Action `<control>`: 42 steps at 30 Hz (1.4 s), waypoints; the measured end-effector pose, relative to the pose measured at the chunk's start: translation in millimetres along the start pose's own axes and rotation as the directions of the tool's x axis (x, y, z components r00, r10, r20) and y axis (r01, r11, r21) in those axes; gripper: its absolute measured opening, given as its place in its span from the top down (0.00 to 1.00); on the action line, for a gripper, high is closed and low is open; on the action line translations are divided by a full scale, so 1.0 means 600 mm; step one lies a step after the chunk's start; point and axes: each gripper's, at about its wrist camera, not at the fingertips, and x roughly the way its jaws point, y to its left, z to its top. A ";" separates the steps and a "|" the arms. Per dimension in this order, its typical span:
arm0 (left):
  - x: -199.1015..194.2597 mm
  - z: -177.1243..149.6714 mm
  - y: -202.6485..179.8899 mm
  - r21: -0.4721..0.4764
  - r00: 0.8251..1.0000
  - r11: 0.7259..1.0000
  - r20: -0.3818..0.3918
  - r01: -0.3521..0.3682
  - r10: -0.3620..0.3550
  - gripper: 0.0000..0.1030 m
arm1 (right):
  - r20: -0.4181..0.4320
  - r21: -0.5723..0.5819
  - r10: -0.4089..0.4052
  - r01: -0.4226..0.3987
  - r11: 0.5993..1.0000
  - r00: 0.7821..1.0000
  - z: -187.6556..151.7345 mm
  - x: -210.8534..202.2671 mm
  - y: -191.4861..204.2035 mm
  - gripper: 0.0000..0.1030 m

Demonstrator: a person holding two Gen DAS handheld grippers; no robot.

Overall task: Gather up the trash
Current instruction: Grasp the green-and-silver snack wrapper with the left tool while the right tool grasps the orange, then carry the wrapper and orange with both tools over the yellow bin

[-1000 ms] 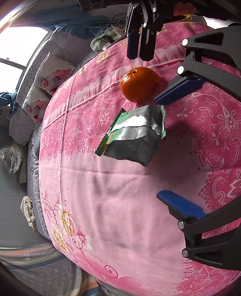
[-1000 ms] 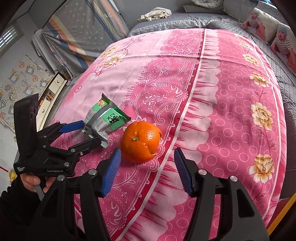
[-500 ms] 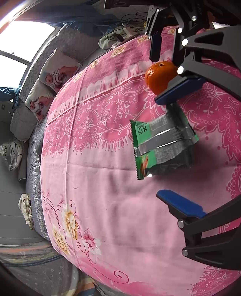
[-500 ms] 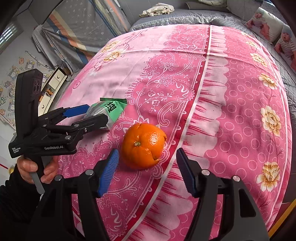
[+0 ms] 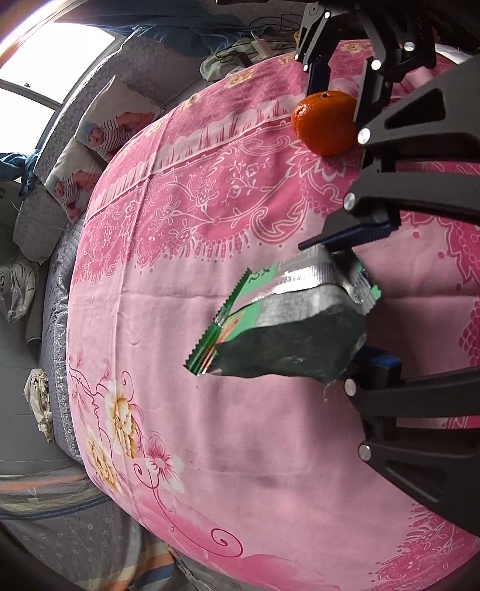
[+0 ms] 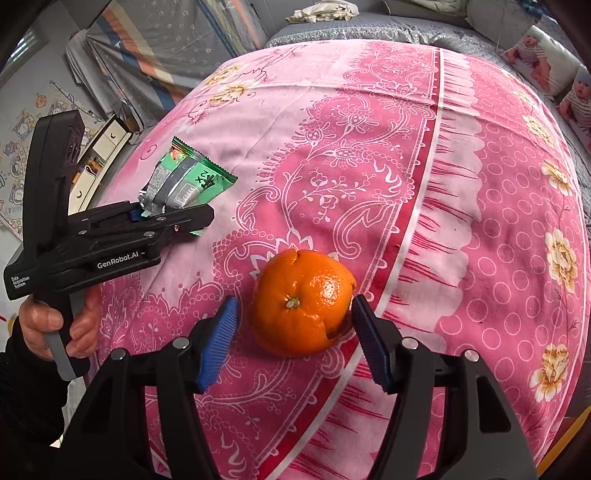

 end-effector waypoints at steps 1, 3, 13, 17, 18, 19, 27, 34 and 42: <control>0.001 0.000 0.003 -0.007 1.000 1.000 -0.002 0.000 0.000 0.63 | 0.000 -0.005 -0.012 0.012 1.000 1.000 0.002 0.002 0.002 0.47; 0.000 0.001 0.006 -0.015 1.000 1.000 -0.001 0.002 -0.002 0.66 | 0.000 -0.020 -0.030 0.030 0.999 1.000 0.003 0.004 0.005 0.53; -0.021 -0.004 0.010 -0.033 1.000 0.999 0.015 0.012 -0.012 0.70 | 0.008 -0.020 -0.037 0.037 0.999 0.999 -0.002 -0.005 0.003 0.65; -0.045 -0.007 0.004 -0.022 0.999 1.000 0.045 0.010 -0.009 0.70 | 0.029 -0.019 -0.032 0.033 0.999 0.999 -0.009 -0.022 0.002 0.66; -0.052 -0.008 0.001 -0.018 0.999 1.000 0.054 0.008 -0.007 0.70 | 0.036 -0.016 -0.030 0.031 0.999 0.999 -0.011 -0.028 0.001 0.66; -0.059 -0.010 -0.002 -0.014 0.998 1.000 0.062 0.009 -0.008 0.70 | 0.042 -0.015 -0.029 0.029 0.999 0.999 -0.012 -0.034 0.000 0.66; -0.112 -0.026 -0.048 0.031 0.993 0.999 0.112 0.041 -0.044 0.70 | 0.099 0.014 -0.028 0.027 1.000 0.995 -0.031 -0.082 -0.012 0.66; -0.165 -0.045 -0.124 0.122 0.982 0.989 0.161 0.082 -0.101 0.70 | 0.139 0.067 -0.041 0.032 0.997 0.989 -0.061 -0.127 -0.046 0.66; -0.216 -0.065 -0.221 0.250 0.960 0.954 0.177 0.167 -0.215 0.70 | 0.187 0.168 -0.094 0.062 0.984 0.978 -0.113 -0.186 -0.106 0.66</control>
